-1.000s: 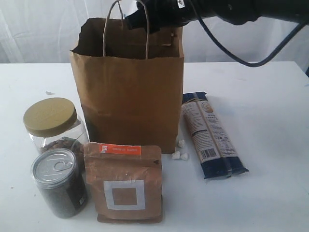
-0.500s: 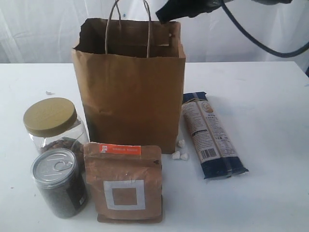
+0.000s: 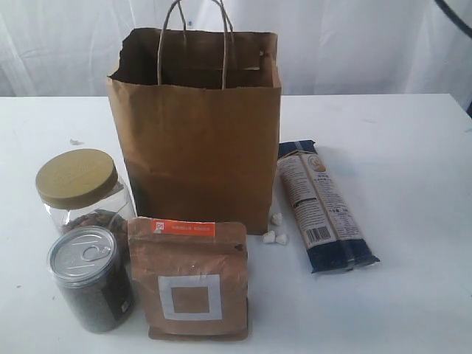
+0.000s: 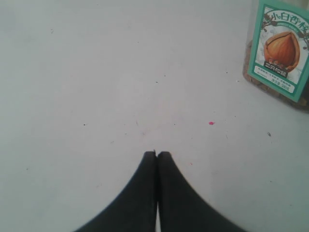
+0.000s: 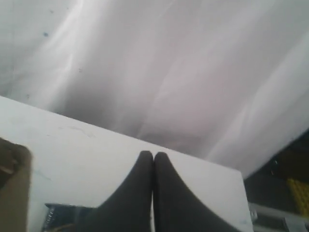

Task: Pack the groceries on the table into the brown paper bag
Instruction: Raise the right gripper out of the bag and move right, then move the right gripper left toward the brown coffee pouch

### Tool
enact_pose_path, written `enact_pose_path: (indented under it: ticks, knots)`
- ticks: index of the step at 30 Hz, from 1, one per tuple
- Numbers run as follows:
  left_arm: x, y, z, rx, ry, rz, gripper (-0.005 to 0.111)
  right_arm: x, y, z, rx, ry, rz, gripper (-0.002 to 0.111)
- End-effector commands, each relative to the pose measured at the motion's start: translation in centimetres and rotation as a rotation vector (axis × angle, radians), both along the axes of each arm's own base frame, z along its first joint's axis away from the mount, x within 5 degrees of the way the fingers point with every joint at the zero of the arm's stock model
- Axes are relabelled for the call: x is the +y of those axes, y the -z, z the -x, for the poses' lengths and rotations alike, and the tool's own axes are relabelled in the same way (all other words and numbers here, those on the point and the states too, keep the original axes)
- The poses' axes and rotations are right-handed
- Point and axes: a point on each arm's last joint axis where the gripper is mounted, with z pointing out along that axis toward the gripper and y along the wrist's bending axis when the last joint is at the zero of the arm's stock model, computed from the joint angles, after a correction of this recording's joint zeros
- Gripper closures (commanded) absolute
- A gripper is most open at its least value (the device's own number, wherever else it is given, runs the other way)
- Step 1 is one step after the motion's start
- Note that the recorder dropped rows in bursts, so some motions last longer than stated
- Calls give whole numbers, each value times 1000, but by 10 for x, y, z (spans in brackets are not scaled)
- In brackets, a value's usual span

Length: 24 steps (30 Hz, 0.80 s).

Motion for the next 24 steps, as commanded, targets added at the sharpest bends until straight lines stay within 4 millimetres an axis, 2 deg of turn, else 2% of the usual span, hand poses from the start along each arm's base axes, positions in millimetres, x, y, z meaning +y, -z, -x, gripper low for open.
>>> enact_pose_path:
  ticks: [1,4,8,10,12,15,19,21,24]
  knots:
    - [-1,3,0,9,7,13,107,-43,15,-7,176,179,-30,108]
    - [-1,3,0,9,7,13,107,-67,46,-8,415,168,2,108]
    - [-1,3,0,9,7,13,107,-80,98,5,774,64,112,108]
    - [-1,3,0,9,7,13,107,-84,122,14,869,65,140,108]
    - [-1,3,0,9,7,13,107,-84,138,25,888,69,93,108]
    - [-1,3,0,9,7,13,107,-77,158,44,781,20,-86,108]
    - [-1,3,0,9,7,13,107,-75,160,72,501,-44,-326,108]
    - [-1,3,0,9,7,13,107,-79,150,89,338,-71,-383,108]
    - [-1,3,0,9,7,13,107,-87,130,114,145,-125,-359,108]
